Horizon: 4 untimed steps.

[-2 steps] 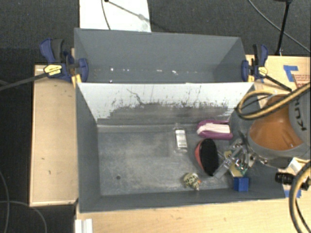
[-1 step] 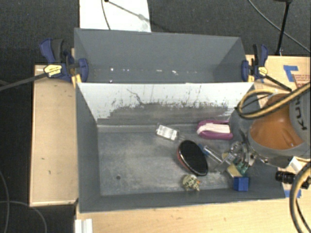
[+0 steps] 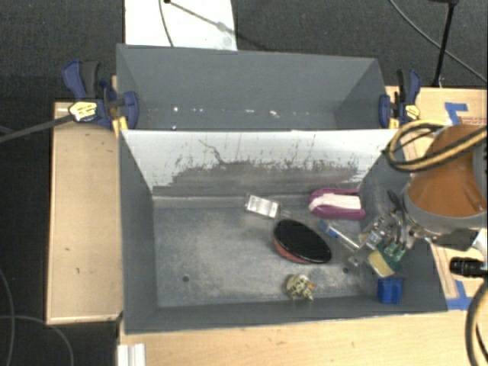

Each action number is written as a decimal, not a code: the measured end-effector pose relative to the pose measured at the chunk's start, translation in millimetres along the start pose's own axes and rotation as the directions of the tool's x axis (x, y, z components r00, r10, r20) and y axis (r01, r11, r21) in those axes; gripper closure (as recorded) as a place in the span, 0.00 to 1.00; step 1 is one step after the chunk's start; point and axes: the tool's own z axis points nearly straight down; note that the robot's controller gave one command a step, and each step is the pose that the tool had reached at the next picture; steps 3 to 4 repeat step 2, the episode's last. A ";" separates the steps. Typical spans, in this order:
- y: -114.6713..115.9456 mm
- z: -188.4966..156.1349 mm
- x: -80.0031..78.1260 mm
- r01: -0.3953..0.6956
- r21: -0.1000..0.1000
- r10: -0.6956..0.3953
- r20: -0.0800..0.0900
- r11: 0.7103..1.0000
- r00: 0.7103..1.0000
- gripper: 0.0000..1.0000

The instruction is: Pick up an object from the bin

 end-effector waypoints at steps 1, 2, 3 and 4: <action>0.7 -22.0 -1.2 0.012 0.001 -0.012 -0.003 1.000 1.000 1.00; 1.3 -58.6 -2.7 0.026 0.001 -0.026 -0.001 1.000 1.000 1.00; 1.3 -58.6 -2.7 0.026 0.001 -0.026 -0.001 1.000 1.000 1.00; 1.3 -58.6 -2.7 0.026 0.001 -0.026 -0.001 1.000 1.000 1.00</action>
Offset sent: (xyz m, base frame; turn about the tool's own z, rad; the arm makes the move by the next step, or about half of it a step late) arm 0.0002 -0.0001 0.0205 0.0000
